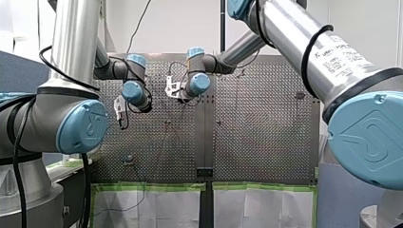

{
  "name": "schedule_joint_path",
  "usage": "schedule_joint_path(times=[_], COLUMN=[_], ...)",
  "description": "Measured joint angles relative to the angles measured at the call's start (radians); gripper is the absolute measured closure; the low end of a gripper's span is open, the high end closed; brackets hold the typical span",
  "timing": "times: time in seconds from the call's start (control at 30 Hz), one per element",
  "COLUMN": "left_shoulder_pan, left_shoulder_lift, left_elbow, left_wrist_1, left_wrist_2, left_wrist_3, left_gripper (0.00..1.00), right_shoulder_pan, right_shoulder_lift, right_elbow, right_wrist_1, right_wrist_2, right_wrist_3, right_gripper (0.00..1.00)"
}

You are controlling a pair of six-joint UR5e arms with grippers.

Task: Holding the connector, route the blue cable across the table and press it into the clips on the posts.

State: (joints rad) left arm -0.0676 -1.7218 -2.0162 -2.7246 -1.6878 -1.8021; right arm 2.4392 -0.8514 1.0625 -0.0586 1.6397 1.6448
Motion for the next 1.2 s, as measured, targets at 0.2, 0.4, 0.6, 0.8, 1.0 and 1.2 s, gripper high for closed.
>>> schedule_joint_path(times=[0.2, 0.4, 0.6, 0.8, 1.0, 1.2], left_shoulder_pan=[-0.002, -0.008, -0.012, -0.014, -0.013, -0.005], left_shoulder_lift=[-0.003, -0.026, -0.077, -0.117, -0.167, -0.184], left_elbow=[-0.025, -0.037, -0.048, -0.049, -0.048, -0.044], left_wrist_1=[0.036, 0.051, 0.085, 0.102, 0.140, 0.180], left_wrist_2=[0.002, 0.004, 0.004, 0.006, 0.024, 0.051], left_wrist_3=[-0.011, -0.010, -0.010, -0.006, -0.010, -0.018], left_gripper=[1.00, 1.00, 1.00, 1.00, 1.00, 1.00], right_shoulder_pan=[0.001, 0.001, 0.001, 0.000, -0.003, -0.025], right_shoulder_lift=[0.002, 0.011, 0.043, 0.056, 0.057, 0.059], right_elbow=[0.050, 0.102, 0.128, 0.130, 0.130, 0.130], right_wrist_1=[-0.008, -0.017, -0.019, -0.026, -0.032, -0.044], right_wrist_2=[0.001, -0.002, -0.005, -0.005, -0.006, -0.007], right_wrist_3=[-0.001, -0.001, 0.001, 0.011, 0.021, 0.036], right_gripper=[1.00, 1.00, 1.00, 1.00, 1.00, 1.00])
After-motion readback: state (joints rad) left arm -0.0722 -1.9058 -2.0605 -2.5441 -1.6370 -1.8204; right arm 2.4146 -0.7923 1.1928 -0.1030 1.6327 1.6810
